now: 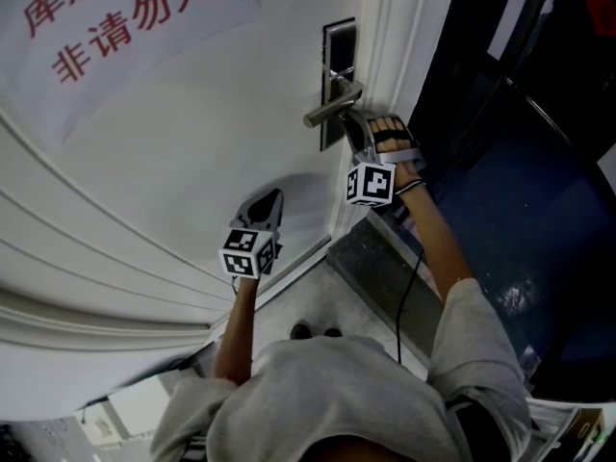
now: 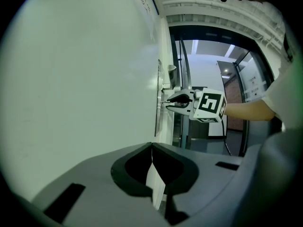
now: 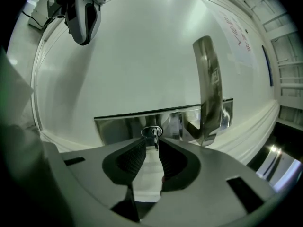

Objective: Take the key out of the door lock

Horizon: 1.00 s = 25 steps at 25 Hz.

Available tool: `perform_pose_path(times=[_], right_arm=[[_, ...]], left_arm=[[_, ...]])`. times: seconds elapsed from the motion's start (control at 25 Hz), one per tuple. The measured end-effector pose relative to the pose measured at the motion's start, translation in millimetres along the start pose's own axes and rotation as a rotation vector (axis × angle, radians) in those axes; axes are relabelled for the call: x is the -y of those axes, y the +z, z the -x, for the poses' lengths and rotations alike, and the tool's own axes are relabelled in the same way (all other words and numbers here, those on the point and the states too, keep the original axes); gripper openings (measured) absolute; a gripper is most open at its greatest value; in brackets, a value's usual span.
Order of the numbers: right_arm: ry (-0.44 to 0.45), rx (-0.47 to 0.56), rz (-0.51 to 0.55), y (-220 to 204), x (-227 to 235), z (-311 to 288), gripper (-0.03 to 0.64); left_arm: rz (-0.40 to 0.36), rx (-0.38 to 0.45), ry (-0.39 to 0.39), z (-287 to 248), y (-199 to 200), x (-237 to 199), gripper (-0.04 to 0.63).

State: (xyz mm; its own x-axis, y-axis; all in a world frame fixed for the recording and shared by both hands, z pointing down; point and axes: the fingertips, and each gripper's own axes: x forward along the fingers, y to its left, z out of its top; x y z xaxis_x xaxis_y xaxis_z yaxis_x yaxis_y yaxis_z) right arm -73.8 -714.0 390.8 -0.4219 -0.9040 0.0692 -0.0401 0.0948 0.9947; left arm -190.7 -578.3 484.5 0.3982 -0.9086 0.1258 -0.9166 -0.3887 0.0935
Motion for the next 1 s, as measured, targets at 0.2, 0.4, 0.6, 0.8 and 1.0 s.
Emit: perform_pose_path(times=[0.2,0.4,0.6,0.8,1.0], right_arm=[[-0.027,0.012,0.001,3.2,1.9,-4.8,0.073],[-0.058,-0.006,0.047,4.7,5.8,-5.0,0.032],[-0.066,-0.013,0.044,4.8,6.0,-5.4,0.031],[-0.063,-0.016,0.042,4.9,6.1,-4.4,0.029],[-0.059,-0.021,0.036,4.3,6.1,-3.8,0.029]], left_arm=[[0.009,-0.004,0.000,-1.2,-3.8,-2.5,0.018],[0.008,-0.007,-0.003,-1.9,-4.0,-1.9,0.018],[0.016,-0.007,-0.002,-2.9,-6.6,-3.4,0.018],[0.016,-0.005,-0.006,-1.4,-5.8,-1.0,0.018],[0.014,-0.004,-0.005,0.7,-4.2,0.6,0.018]])
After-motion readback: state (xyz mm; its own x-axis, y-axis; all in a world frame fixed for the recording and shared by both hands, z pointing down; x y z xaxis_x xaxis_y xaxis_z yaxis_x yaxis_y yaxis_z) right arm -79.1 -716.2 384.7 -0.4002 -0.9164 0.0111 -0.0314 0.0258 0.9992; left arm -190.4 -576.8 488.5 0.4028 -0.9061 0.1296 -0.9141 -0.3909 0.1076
